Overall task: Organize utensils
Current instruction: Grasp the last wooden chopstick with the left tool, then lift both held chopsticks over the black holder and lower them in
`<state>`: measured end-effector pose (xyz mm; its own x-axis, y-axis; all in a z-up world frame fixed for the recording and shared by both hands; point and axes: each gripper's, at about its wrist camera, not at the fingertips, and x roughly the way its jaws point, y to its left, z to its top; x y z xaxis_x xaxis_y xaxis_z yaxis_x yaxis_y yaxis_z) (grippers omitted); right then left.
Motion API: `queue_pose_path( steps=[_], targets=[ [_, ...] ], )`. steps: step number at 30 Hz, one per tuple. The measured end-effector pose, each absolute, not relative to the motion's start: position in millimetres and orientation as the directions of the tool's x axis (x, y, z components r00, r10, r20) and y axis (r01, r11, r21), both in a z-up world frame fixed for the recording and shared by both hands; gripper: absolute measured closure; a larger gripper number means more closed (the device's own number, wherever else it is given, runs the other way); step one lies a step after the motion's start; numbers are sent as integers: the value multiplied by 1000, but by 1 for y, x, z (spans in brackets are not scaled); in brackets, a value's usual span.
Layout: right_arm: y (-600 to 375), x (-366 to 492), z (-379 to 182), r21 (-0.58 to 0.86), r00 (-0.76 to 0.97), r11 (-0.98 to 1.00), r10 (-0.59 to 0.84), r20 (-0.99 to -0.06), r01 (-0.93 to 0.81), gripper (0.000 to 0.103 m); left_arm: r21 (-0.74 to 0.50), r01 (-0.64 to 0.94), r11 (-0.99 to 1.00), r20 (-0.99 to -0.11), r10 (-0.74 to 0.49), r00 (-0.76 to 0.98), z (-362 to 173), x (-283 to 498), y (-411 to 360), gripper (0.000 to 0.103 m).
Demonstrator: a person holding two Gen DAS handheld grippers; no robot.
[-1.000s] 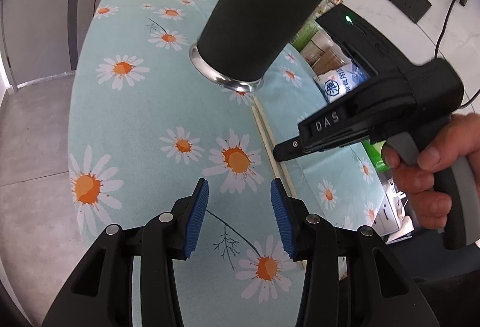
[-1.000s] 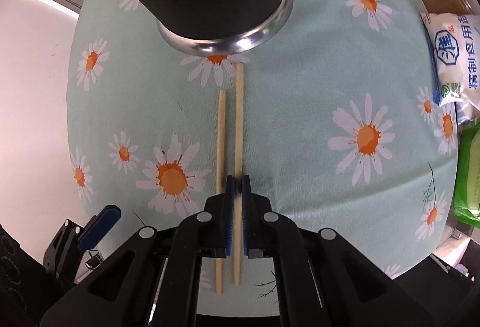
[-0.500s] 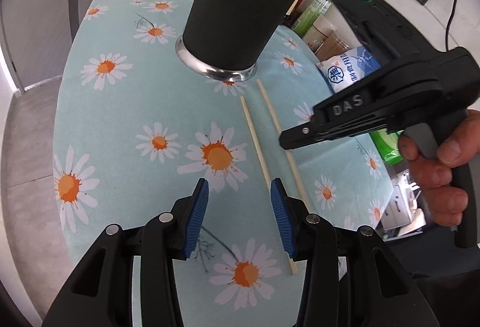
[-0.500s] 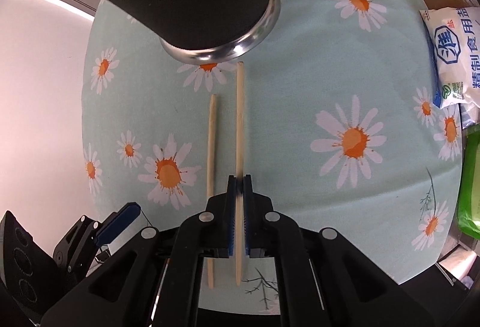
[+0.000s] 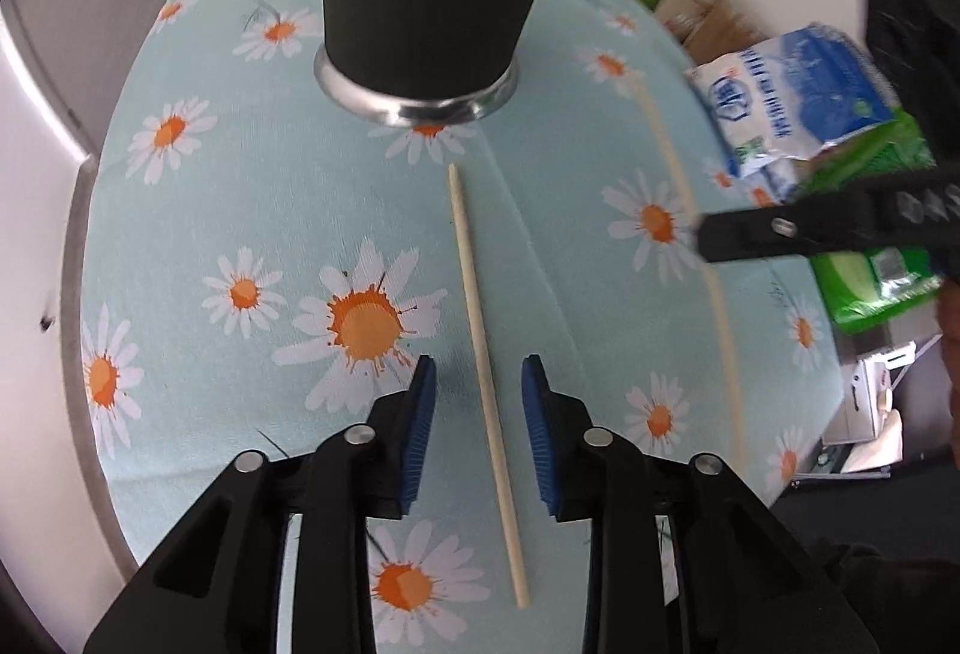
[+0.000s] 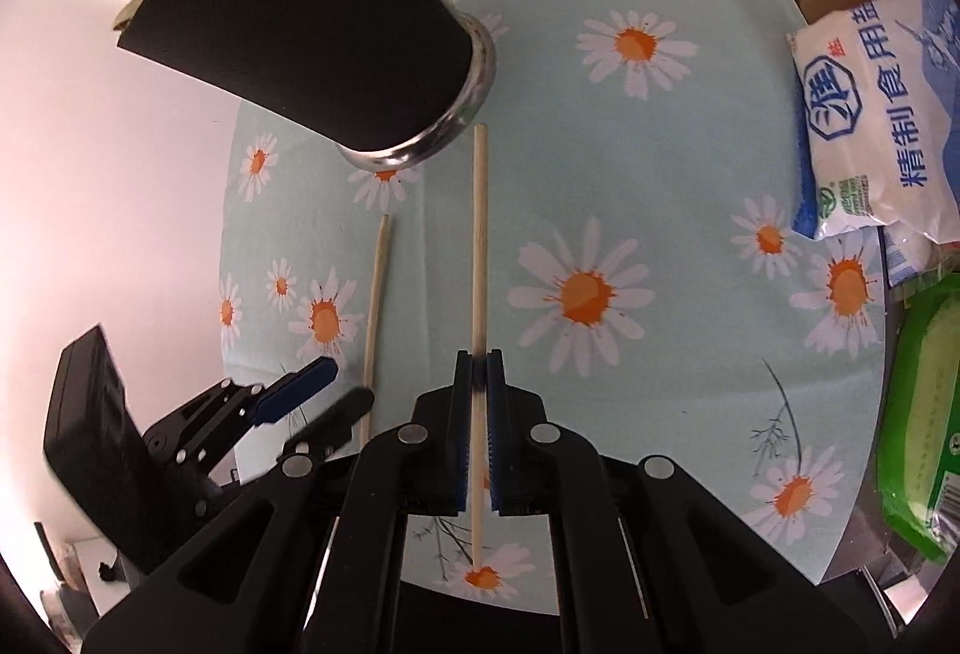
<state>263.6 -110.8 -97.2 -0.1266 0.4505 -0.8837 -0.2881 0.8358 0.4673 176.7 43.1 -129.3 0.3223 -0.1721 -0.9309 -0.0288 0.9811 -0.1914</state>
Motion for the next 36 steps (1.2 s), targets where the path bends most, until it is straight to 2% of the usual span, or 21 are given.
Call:
queue_pose_path(
  steps=[3, 6, 14, 26, 32, 36],
  targets=[
    [-123, 259, -102, 495, -150, 818, 473, -869, -292, 98, -149, -57, 987, -949, -127, 288, -131, 182, 39, 83],
    [-134, 261, -105, 519, -166, 801, 492, -855, -298, 98, -102, -71, 992, -962, -80, 260, -132, 190, 34, 93],
    [-143, 268, -98, 548, -173, 762, 523, -835, -345, 98, -27, -97, 995, -975, -5, 223, -132, 200, 22, 99],
    [-118, 254, -83, 516, -151, 738, 505, -850, -434, 98, -125, -199, 972, -946, -56, 319, -108, 169, 42, 99],
    [-105, 248, -66, 515, -105, 737, 527, -843, -438, 98, -249, -212, 945, -887, -134, 441, -80, 155, 61, 99],
    [-99, 244, -50, 566, -83, 702, 594, -800, -432, 98, -349, -178, 920, -820, -208, 533, -54, 151, 71, 99]
  ],
)
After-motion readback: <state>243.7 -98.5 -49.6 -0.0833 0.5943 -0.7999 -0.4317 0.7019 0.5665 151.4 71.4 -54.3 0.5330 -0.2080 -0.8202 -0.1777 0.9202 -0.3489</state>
